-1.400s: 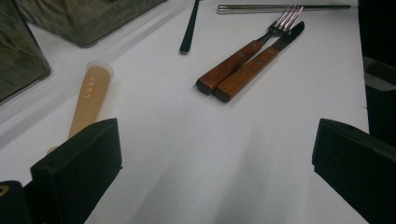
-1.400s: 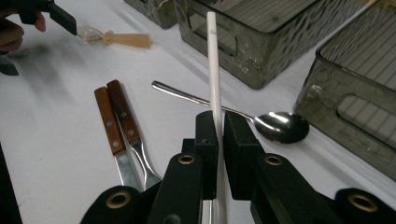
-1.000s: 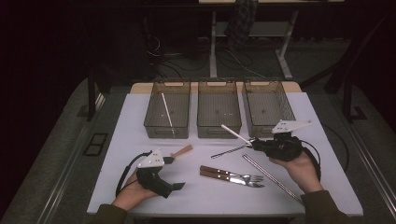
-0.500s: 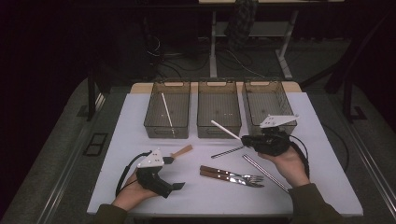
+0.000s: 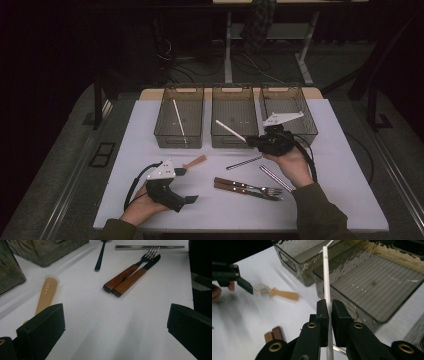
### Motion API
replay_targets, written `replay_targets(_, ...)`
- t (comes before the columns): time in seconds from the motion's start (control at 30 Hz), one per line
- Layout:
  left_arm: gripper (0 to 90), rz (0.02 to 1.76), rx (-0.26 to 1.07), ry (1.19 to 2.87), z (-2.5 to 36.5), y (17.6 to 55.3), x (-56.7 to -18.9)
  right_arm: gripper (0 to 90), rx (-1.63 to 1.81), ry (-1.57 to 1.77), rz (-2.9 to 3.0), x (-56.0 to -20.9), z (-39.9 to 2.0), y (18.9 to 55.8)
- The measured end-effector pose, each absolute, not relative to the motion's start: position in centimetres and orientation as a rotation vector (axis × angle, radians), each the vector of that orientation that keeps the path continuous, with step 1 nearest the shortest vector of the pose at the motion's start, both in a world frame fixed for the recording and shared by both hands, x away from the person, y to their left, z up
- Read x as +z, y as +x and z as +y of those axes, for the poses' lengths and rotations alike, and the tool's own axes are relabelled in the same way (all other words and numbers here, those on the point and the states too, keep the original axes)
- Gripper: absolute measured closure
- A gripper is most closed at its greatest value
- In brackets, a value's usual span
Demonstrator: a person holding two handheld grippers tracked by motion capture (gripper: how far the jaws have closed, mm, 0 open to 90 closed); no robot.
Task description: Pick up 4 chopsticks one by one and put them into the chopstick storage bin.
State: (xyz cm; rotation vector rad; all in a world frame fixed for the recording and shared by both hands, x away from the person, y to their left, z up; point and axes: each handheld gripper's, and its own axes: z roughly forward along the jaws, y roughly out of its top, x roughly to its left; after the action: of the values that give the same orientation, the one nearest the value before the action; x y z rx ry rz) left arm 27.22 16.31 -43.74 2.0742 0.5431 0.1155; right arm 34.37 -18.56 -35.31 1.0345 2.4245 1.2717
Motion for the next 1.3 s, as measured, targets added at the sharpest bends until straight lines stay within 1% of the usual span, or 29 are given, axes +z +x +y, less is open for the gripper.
replay_targets(0.77, 0.0, 0.538, 0.106, 2.062, 16.3, 27.2, -43.6, 84.1, 1.215, 1.071, 2.441, -34.0, -13.0, 39.0)
replay_targets(1.3, 0.0, 0.53, 0.098, 2.053, 16.3, 27.1, -43.6, 84.1, 1.169, 1.101, 2.455, -33.9, -9.1, 42.4)
